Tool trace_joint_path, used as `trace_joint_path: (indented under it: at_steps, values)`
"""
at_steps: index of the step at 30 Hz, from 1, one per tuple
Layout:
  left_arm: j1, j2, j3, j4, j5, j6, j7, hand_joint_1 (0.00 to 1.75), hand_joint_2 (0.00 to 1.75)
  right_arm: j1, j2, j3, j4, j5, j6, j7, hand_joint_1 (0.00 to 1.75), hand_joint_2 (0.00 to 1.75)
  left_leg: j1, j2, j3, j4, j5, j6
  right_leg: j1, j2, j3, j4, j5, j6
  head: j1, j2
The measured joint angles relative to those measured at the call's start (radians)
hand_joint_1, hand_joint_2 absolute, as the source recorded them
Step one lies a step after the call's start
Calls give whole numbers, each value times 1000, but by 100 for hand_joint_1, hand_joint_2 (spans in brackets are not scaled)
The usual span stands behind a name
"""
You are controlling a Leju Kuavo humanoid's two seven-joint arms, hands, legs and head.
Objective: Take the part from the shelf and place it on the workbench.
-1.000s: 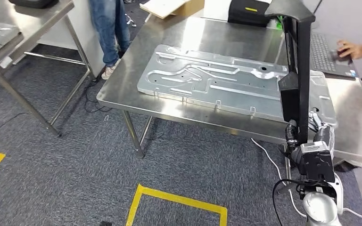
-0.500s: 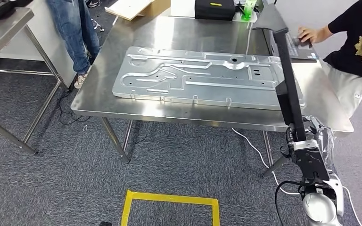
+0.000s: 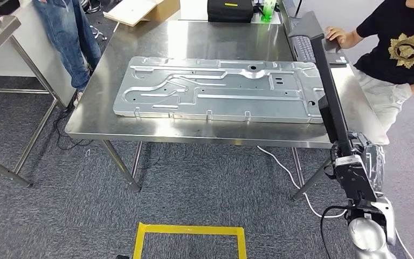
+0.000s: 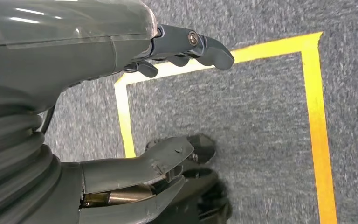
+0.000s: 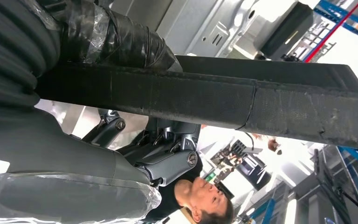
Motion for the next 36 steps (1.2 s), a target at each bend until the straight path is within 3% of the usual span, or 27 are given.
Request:
trace_joint_path:
  at_steps: [3, 5, 8, 9, 10, 11, 14, 16, 19, 21, 23, 24, 25, 26, 28, 30, 34, 36]
  values:
    - [1, 0, 2, 0, 0, 1, 0, 0, 175, 5, -5, -4, 1, 22, -2, 8, 175, 175, -3, 0, 6, -20, 4, 11, -4, 3, -3, 0, 1, 17, 0, 0]
    - [0, 0, 3, 0, -2, 1, 0, 0, 175, 10, -10, -9, 2, 59, -9, 18, 175, 175, 0, 3, 9, -31, 12, 23, -6, -6, -17, 32, -25, 26, 0, 0]
    - [1, 0, 6, 0, -9, 0, 0, 0, 175, 14, -17, -19, 13, 155, -21, 49, 175, 175, -1, 7, 10, -35, 15, 29, -7, -15, -92, 194, -108, 36, 1, 0]
    - [2, 0, 7, 0, -12, 0, 0, 0, 175, 15, -19, -22, 22, 196, -24, 65, 175, 175, -1, 8, 10, -35, 14, 29, -8, -15, -112, 235, -118, 38, 0, 0]
    - [2, 0, 8, 0, -14, 0, 0, 0, 175, 16, -21, -23, 33, 234, -25, 80, 175, 175, -2, 10, 11, -35, 14, 30, -9, -16, -117, 244, -111, 40, 0, 0]
    - [2, 0, 8, 0, -15, -1, 0, 0, 175, 16, -25, -24, 45, 268, -26, 93, 175, 175, -2, 10, 11, -34, 13, 30, -10, -17, -103, 216, -86, 40, 0, 0]
    - [1, 0, 8, 0, -19, -2, 1, 0, 175, 9, -39, -27, 76, 343, -29, 123, 175, 175, -4, 10, 15, -33, 9, 23, -10, -28, -14, 39, -7, 34, 0, 0]
    - [0, 0, 8, 0, -24, -3, 4, 0, 175, -6, -47, -27, 99, 411, -31, 154, 175, 175, -8, 12, 14, -32, 8, 15, -4, -29, 6, -7, -2, 24, 0, 0]
    - [-3, -2, 8, 0, -34, -5, 11, 0, 175, -34, -68, -28, 154, 497, -31, 191, 175, 175, -7, 13, 12, -23, -3, -1, -4, -26, 9, -15, 2, 6, 0, 0]
    - [-5, -2, 8, 0, -36, -6, 13, 0, 175, -52, -77, -29, 184, 513, -31, 197, 175, 175, -5, 11, -18, 47, -45, -10, -8, -26, 13, -20, 4, -7, 0, 0]
    - [-5, -2, 8, 0, -36, -6, 14, 0, 175, -63, -81, -29, 204, 516, -31, 197, 175, 175, -4, 10, -82, 179, -106, -13, -4, -26, 12, -18, 3, -15, 0, 0]
    - [-4, -2, 8, 0, -36, -7, 15, 0, 175, -65, -82, -29, 212, 518, -31, 198, 175, 175, -3, 10, -111, 235, -123, -14, -2, -25, 12, -17, 2, -17, 0, 0]
    - [-4, -2, 8, 0, -36, -7, 15, 0, 175, -66, -83, -29, 220, 521, -31, 199, 175, 175, -3, 10, -125, 258, -121, -14, -1, -25, 12, -15, 1, -18, 0, 0]
    - [-4, -2, 8, 0, -37, -7, 15, 0, 175, -67, -83, -29, 227, 527, -31, 202, 175, 175, -3, 10, -120, 243, -100, -12, 0, -24, 13, -14, 0, -18, 0, 0]
    - [-4, -2, 8, 0, -39, -8, 16, 0, 175, -79, -85, -29, 247, 561, -31, 219, 175, 175, -4, 9, -64, 118, -30, -2, 2, -21, 13, -11, -2, -16, 0, 0]
    - [-9, -2, 8, 0, -44, -12, 21, 0, 175, -106, -93, -29, 286, 616, -34, 245, 175, 175, -7, 8, -13, 6, 10, 6, 4, -17, 11, -7, -3, -10, 0, 0]
    - [-15, -2, 8, 0, -52, -24, 29, 0, 175, -164, -115, -32, 399, 679, -62, 260, 175, 175, -9, 8, 1, -32, 21, 20, 2, -17, 7, -4, -4, 12, 0, 0]
    - [-16, -3, 8, 0, -54, -27, 30, 0, 175, -179, -123, -35, 437, 684, -77, 260, 175, 175, -6, 10, 4, -44, 30, 31, -2, -19, -15, 45, -39, 23, 0, 0]
